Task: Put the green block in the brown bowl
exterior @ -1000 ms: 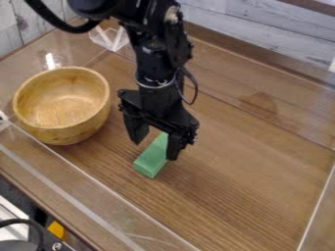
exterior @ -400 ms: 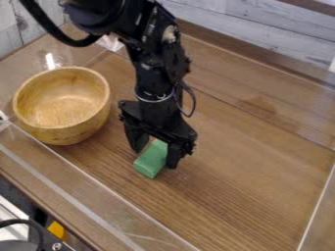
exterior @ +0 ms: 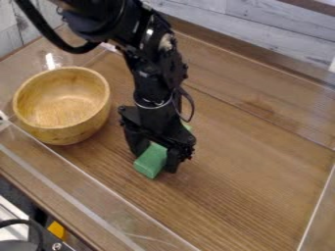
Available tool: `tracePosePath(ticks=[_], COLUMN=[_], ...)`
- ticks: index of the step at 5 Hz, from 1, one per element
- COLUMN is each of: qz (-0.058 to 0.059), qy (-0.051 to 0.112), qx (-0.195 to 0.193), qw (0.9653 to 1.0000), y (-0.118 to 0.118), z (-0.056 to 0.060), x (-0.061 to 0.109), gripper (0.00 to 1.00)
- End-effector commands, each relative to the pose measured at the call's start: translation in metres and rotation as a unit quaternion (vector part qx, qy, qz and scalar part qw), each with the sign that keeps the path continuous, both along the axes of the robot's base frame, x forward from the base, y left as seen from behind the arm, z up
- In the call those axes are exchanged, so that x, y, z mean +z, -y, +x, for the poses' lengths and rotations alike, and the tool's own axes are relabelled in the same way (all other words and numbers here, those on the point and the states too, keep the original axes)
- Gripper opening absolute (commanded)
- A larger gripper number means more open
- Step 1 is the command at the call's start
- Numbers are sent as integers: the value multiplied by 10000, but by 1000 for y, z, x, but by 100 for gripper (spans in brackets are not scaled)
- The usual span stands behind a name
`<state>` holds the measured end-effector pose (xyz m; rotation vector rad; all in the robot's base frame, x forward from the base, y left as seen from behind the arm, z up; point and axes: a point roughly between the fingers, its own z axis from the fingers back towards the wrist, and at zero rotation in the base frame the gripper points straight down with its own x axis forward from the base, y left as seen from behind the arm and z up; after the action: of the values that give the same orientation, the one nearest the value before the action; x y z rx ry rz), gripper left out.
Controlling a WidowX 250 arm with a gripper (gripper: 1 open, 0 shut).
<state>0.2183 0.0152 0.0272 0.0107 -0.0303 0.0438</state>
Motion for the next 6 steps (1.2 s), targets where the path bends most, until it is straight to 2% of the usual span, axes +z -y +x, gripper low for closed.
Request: tracePosePath(ticks=[1, 2, 3, 6], qz=[-30, -59, -68, -170], qy=[94, 87, 63, -123], qx=[63, 62, 91, 145], qw=[9999, 9999, 9999, 9997], y=[-3, -3, -4, -10], z=[3, 3, 2, -5], x=[1, -1, 0, 11], gripper=[100, 100, 0, 0])
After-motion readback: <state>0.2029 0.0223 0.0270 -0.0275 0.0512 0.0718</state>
